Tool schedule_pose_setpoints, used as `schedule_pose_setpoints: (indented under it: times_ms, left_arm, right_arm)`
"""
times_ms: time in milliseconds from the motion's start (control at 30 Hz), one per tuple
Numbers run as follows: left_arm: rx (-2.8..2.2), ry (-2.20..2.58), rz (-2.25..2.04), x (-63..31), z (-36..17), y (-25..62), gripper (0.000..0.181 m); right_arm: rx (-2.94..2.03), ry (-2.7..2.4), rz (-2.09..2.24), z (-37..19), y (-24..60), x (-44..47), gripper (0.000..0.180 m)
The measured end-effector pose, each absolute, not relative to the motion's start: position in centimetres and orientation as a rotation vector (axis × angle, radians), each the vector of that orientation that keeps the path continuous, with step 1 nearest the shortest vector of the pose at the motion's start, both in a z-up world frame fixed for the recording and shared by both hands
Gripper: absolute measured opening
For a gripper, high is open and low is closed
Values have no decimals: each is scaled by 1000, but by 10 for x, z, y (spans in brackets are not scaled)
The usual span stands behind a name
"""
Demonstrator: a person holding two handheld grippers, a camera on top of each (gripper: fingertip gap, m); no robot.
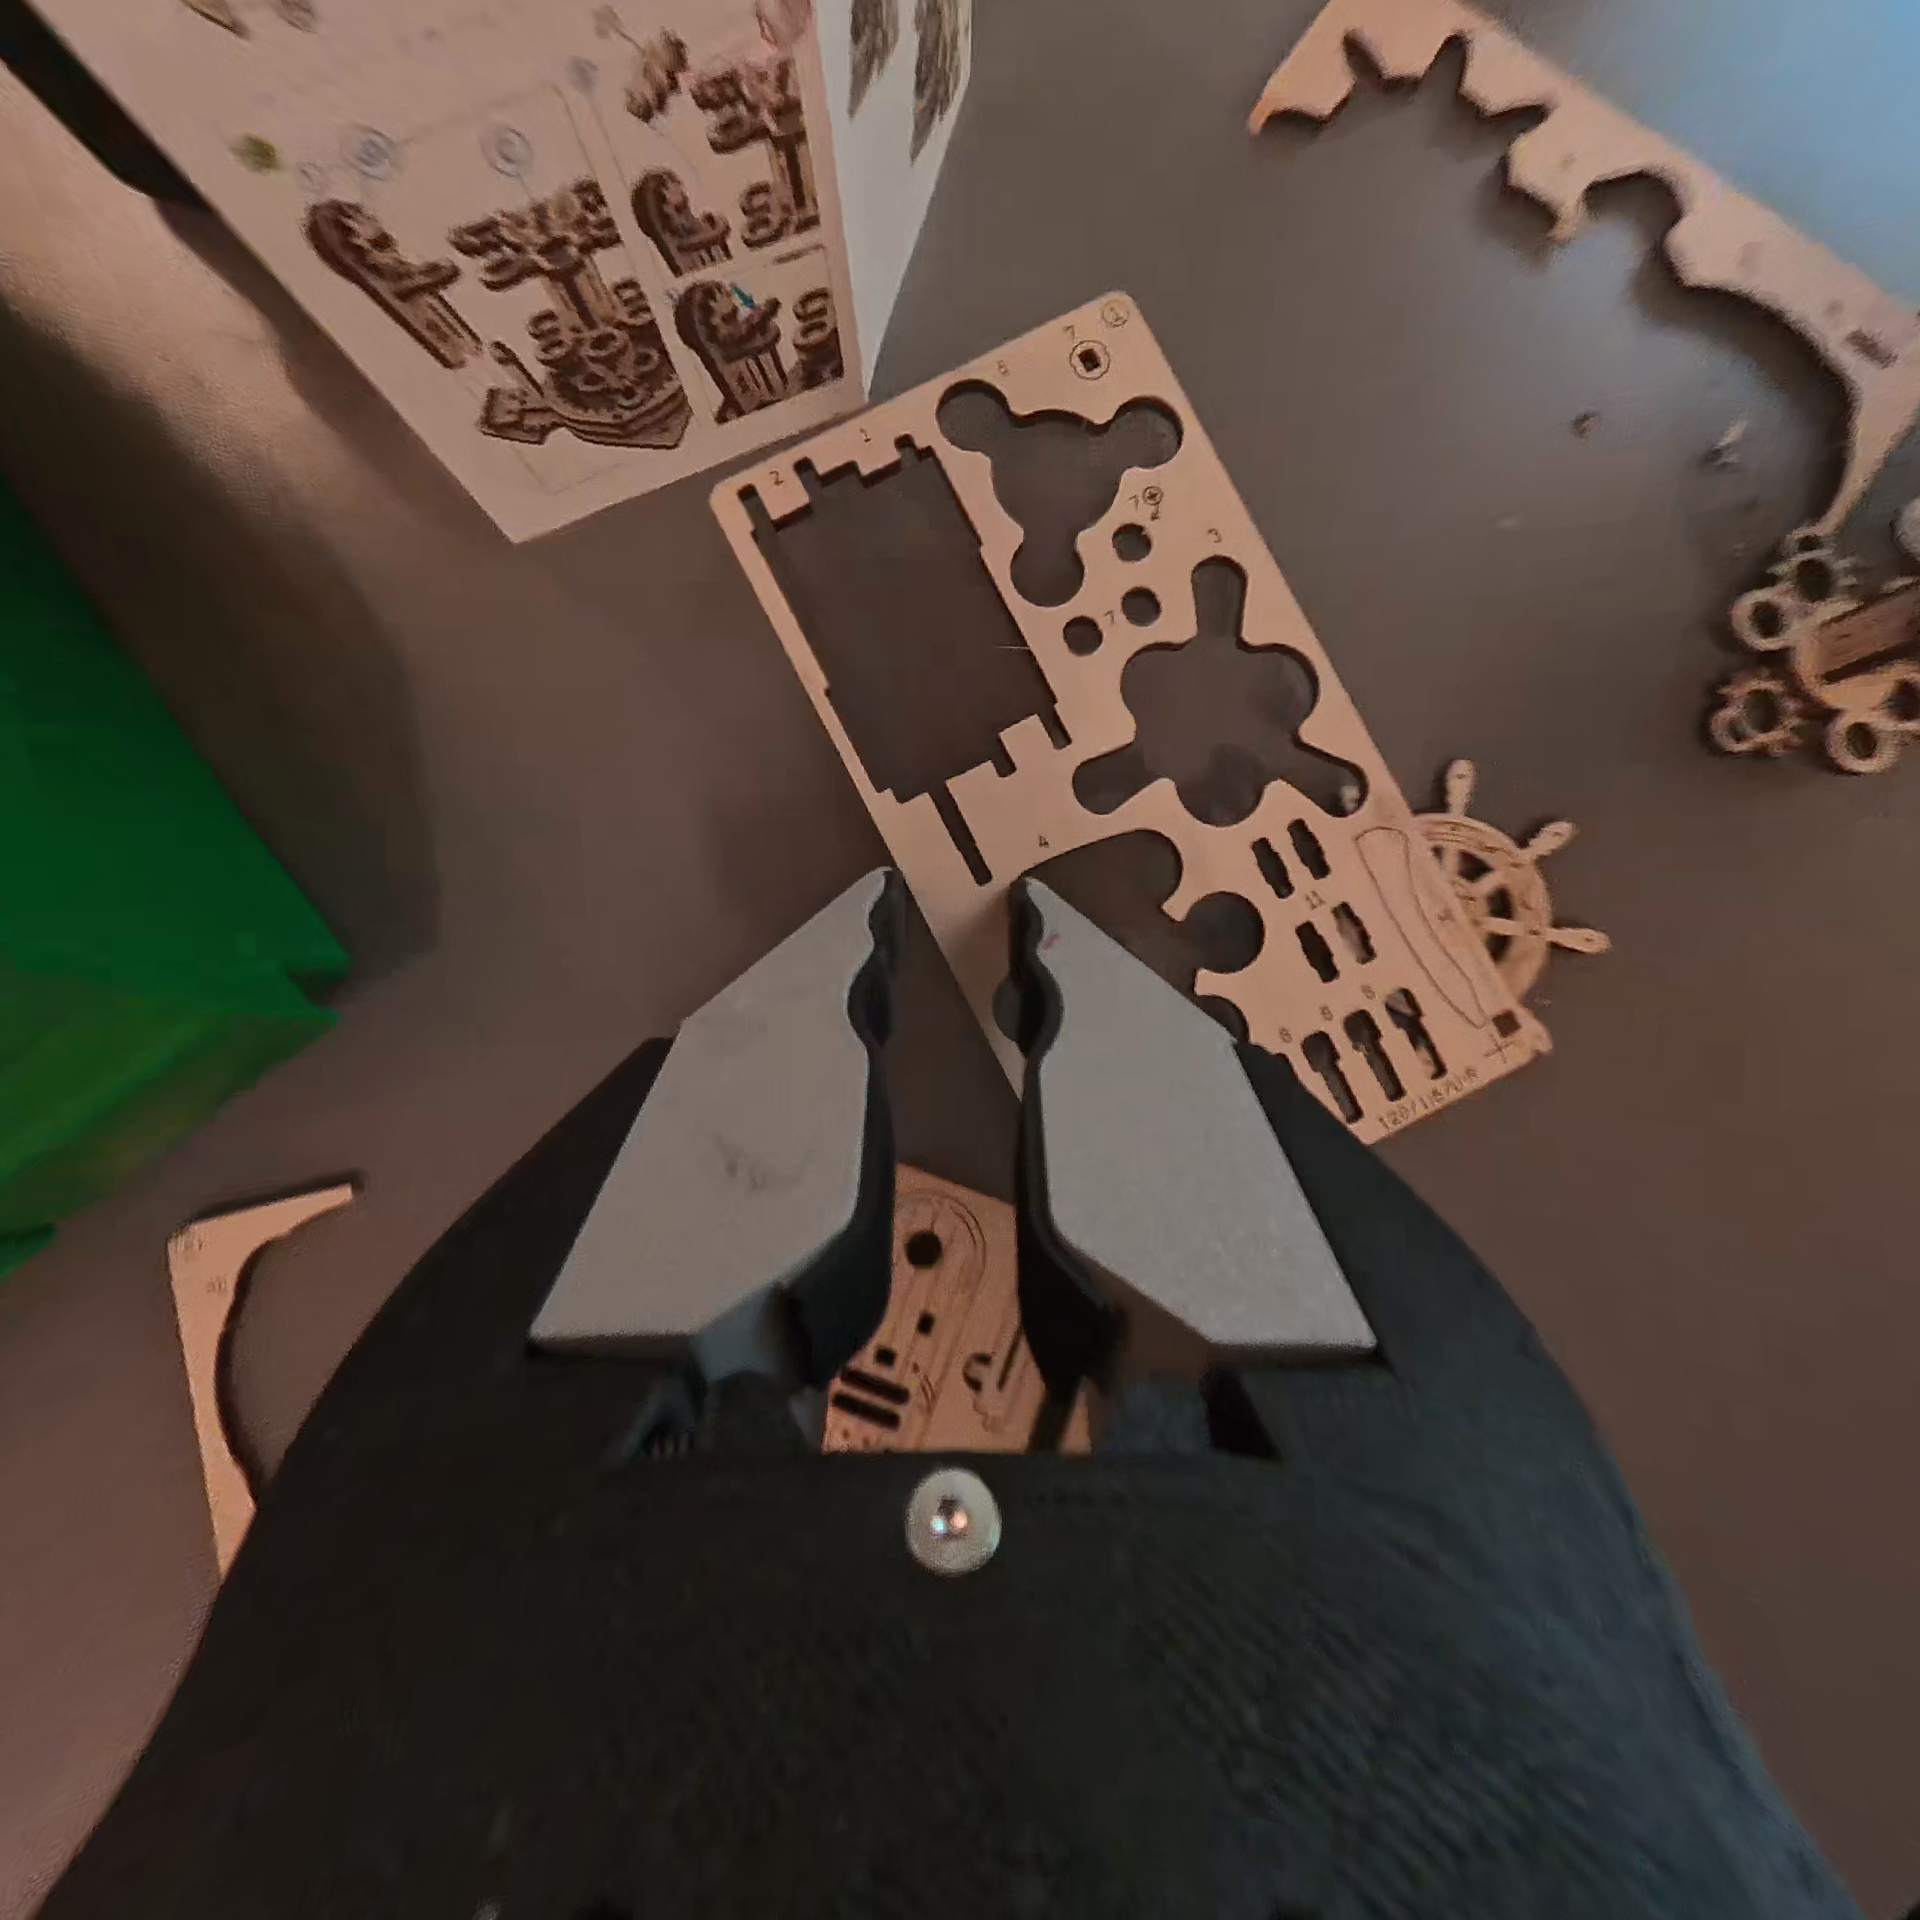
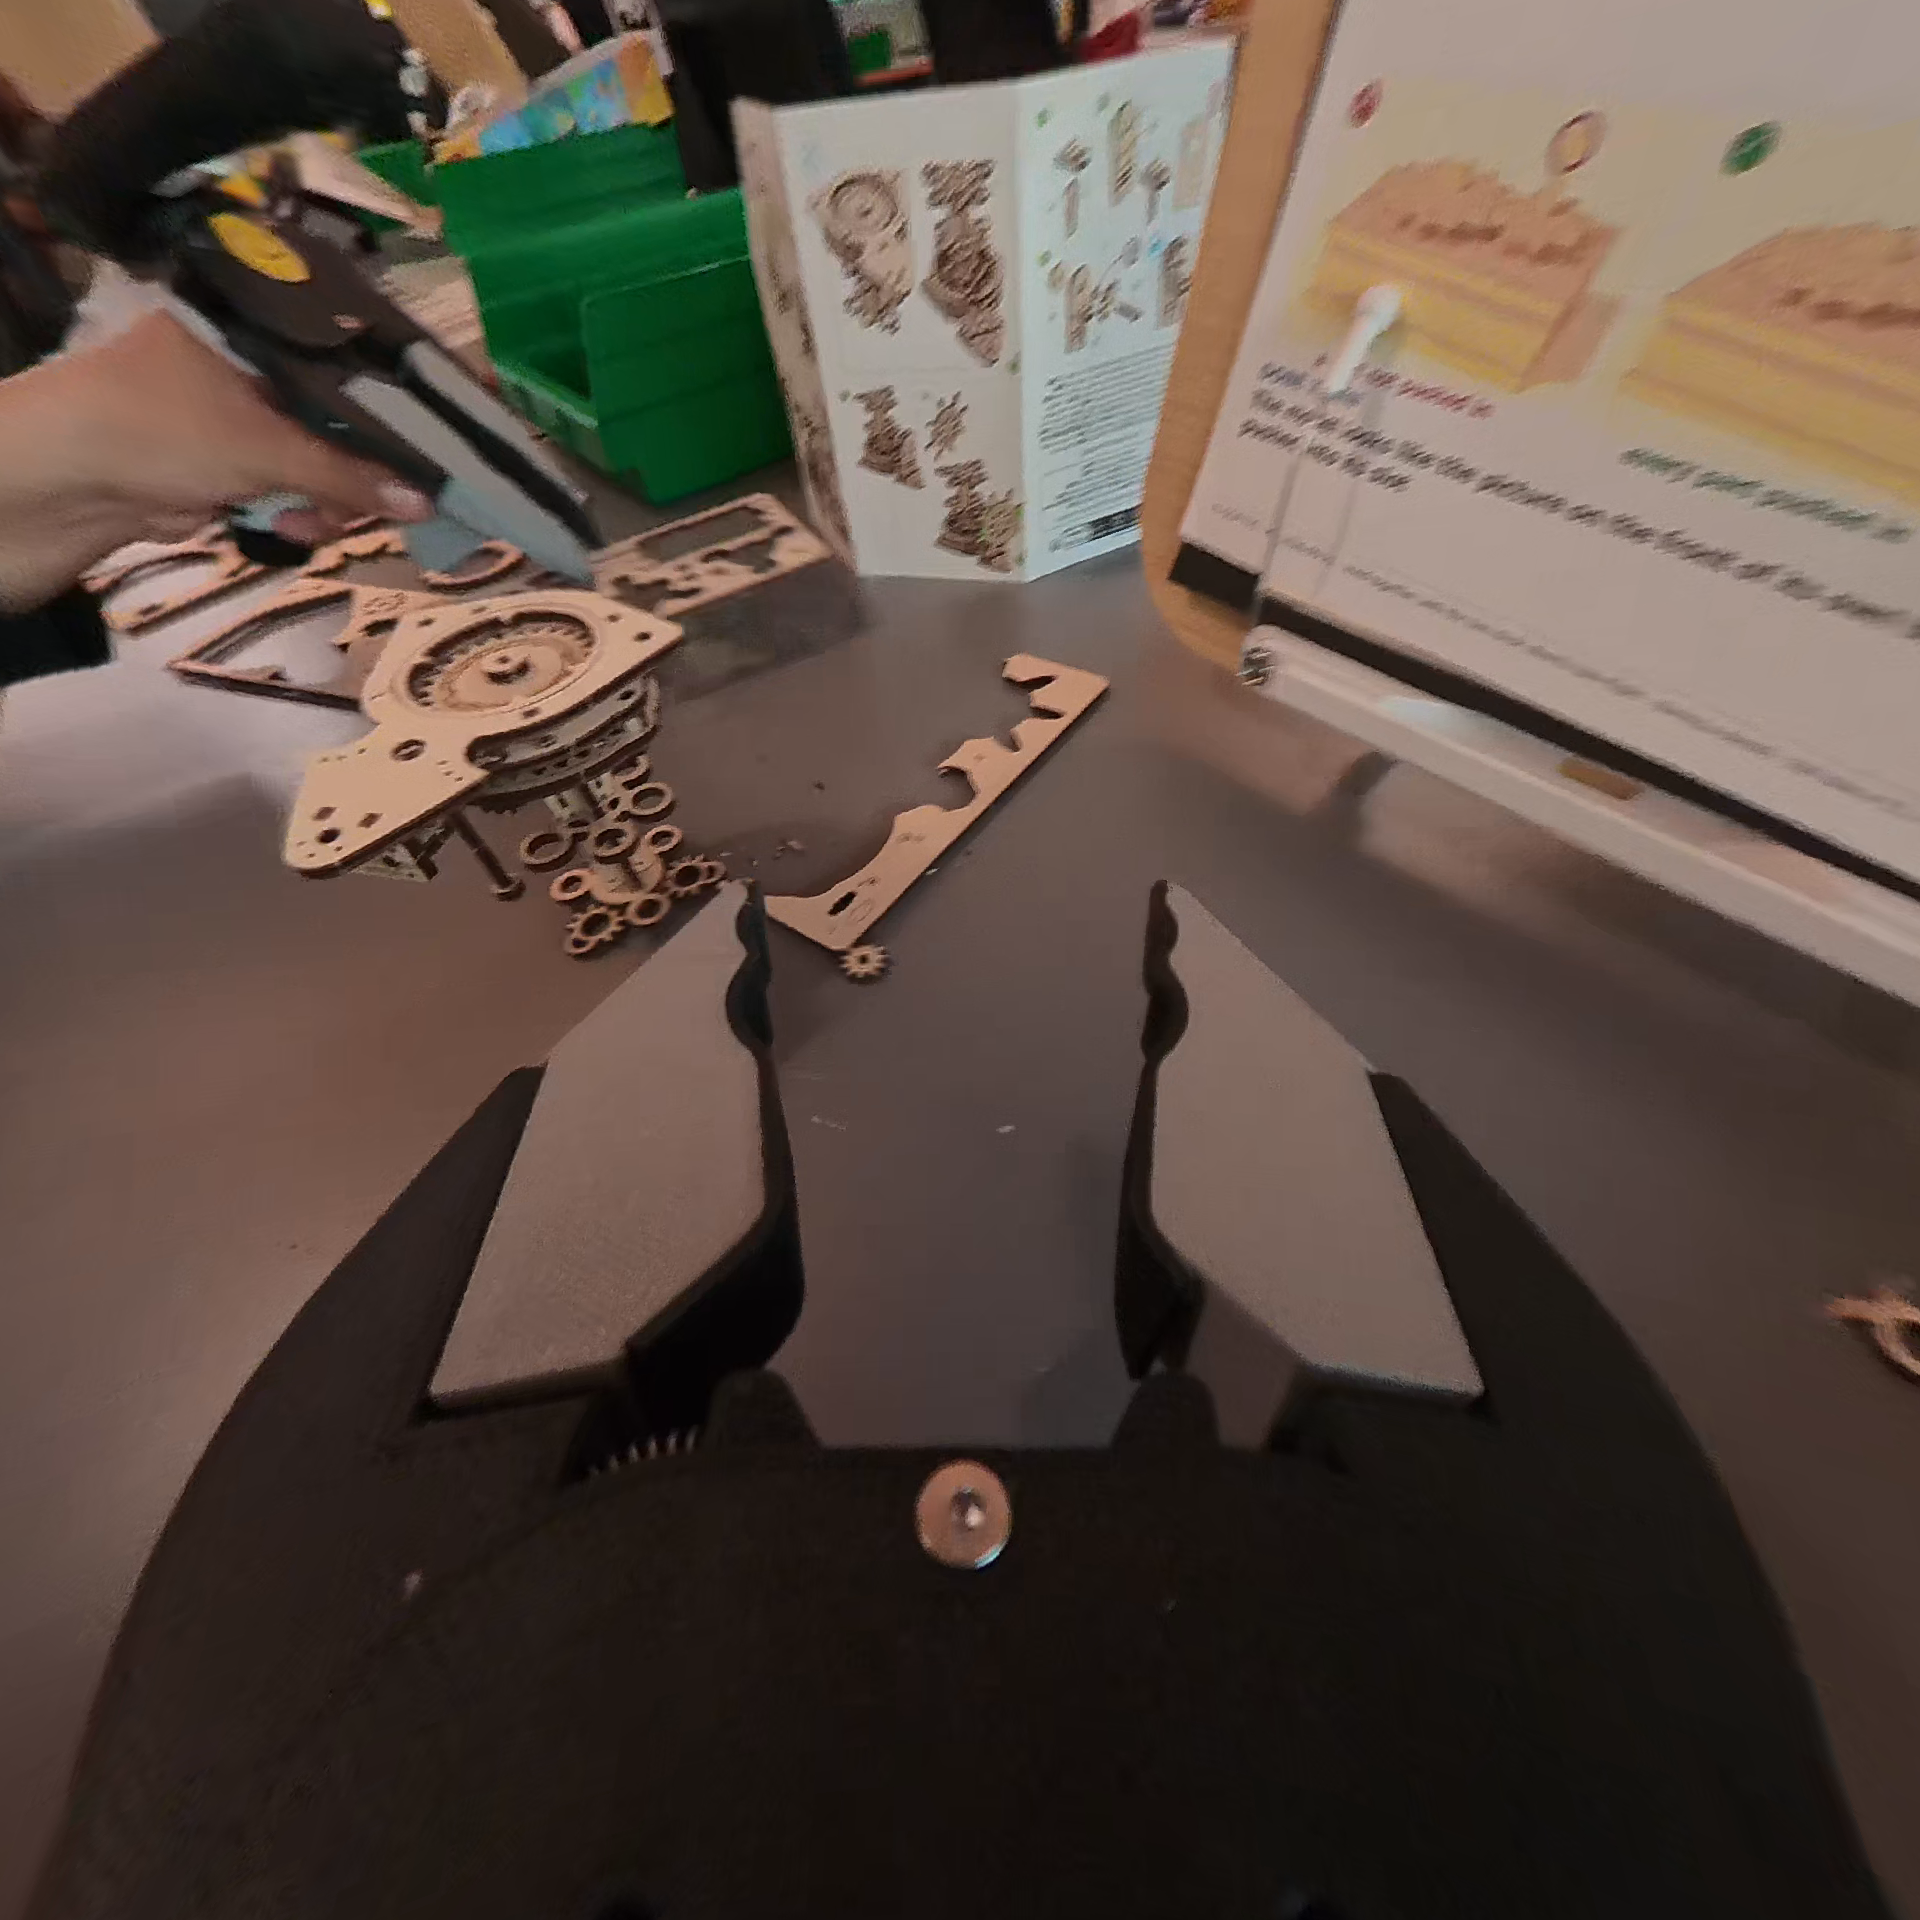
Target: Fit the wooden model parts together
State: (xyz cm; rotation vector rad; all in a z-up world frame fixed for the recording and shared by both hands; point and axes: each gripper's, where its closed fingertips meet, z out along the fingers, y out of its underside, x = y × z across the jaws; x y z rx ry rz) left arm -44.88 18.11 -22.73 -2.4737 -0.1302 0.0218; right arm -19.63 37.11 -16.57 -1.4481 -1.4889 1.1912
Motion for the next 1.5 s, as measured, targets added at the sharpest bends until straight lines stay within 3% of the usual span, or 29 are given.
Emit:
schedule_pose_setpoints:
  times_ms: [33,200,367,500,667,700,733,767,800,933,1100,1200,1267,1300,1333,1500]
  left_arm:
    - [-2434,-140,10,-447,-220,176,18]
    - [-2211,-152,35,-431,-178,136,17]
    - [-2014,-140,78,-401,-147,89,17]
    - [-1929,-78,112,-360,-139,60,18]
    - [-1878,-30,114,-316,-154,42,18]
    - [-1867,-23,136,-312,-155,40,18]
    - [-1856,-14,150,-307,-156,37,18]
    - [-1856,-6,162,-305,-158,35,18]
    - [-1867,-4,181,-304,-161,32,18]
    - [-1911,-13,87,-303,-166,26,19]
    - [-1807,-51,-310,-301,-148,28,59]
    - [-1742,31,-659,-272,-137,37,65]
    - [-1668,123,-873,-243,-124,39,46]
    - [-1654,137,-900,-237,-122,44,30]
    - [-1642,159,-908,-232,-120,47,3]
    - [-1688,124,-864,-226,-123,72,1]
  right_arm:
    - [-1440,-1457,1156,-161,379,-192,69]
    - [-1370,-1258,997,-110,380,-162,68]
    - [-1303,-1432,1403,-70,217,-169,57]
    - [-1393,-1714,1593,-107,97,-199,67]
    - [-1549,-1701,1826,-143,51,-252,71]
    - [-1580,-1671,1846,-148,54,-262,66]
    - [-1591,-1664,1897,-150,53,-268,43]
    - [-1555,-1679,2002,-146,47,-269,8]
    - [-1517,-1683,2104,-141,41,-268,1]
    - [-1468,-1742,2114,-146,36,-266,0]
    - [-1319,-1801,2110,-131,34,-250,0]
    - [-1254,-1816,2112,-122,35,-243,0]
    - [-1224,-1827,2134,-118,36,-239,0]
    - [-1223,-1823,2144,-118,39,-237,0]
    - [-1222,-1821,2144,-118,41,-236,0]
    - [-1277,-1822,1990,-128,69,-231,0]
